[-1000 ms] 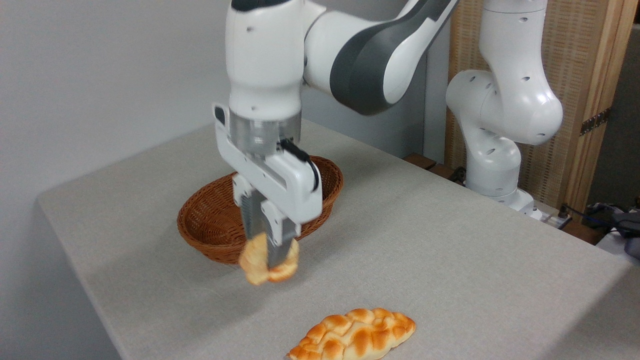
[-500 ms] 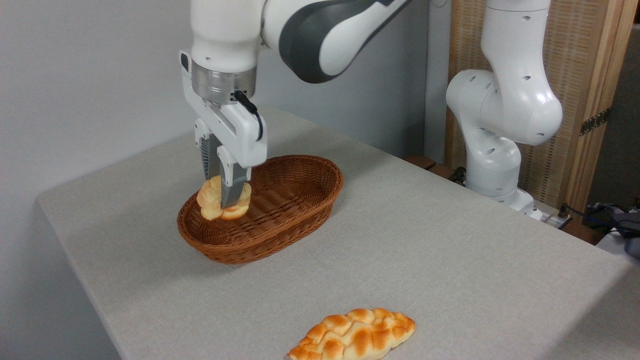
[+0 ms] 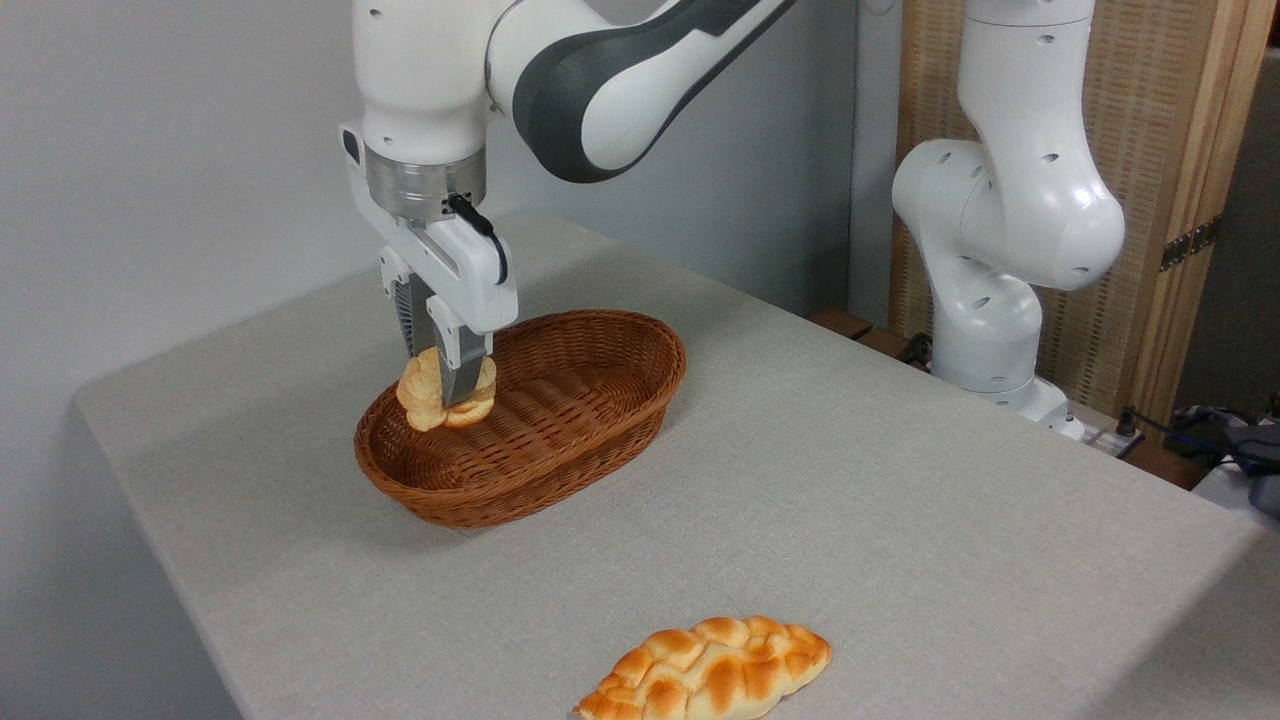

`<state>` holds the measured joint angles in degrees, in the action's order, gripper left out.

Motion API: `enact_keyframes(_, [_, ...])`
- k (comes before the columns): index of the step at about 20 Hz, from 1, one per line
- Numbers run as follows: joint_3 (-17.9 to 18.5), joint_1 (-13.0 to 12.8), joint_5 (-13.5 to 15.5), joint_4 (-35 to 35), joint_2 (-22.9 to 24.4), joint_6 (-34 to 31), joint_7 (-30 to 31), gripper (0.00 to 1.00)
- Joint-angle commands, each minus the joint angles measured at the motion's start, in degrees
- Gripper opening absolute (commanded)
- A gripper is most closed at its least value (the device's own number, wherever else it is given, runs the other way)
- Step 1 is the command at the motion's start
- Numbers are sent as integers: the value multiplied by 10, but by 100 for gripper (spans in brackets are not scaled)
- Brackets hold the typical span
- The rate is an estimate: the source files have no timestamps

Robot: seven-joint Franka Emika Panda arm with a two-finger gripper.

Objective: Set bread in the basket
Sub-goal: 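Lower the bun into the basket and open the gripper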

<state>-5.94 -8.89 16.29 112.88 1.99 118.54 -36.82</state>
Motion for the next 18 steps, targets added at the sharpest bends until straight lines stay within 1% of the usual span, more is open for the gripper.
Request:
enact_keyframes(1, [-6, 1, 4, -2, 0, 3, 10, 100])
enact_keyframes(8, [-1, 2, 3, -3, -3, 3, 9, 100])
enact_keyframes(11, [2, 8, 2, -4, 5, -3, 10, 100])
enact_keyframes(12, [8, 8, -7, -6, 12, -13, 10, 100])
enact_keyframes(13, [24, 7, -25, -20, 13, -34, 10, 100])
enact_keyframes(14, [31, 8, -40, -35, 13, -61, 10, 100])
enact_keyframes(16, [50, 8, -63, -56, 13, -99, 8, 100])
enact_keyframes(17, [63, 8, -64, -62, 13, -101, 8, 100])
enact_keyframes(18, [66, 8, -64, -66, 13, -102, 9, 100])
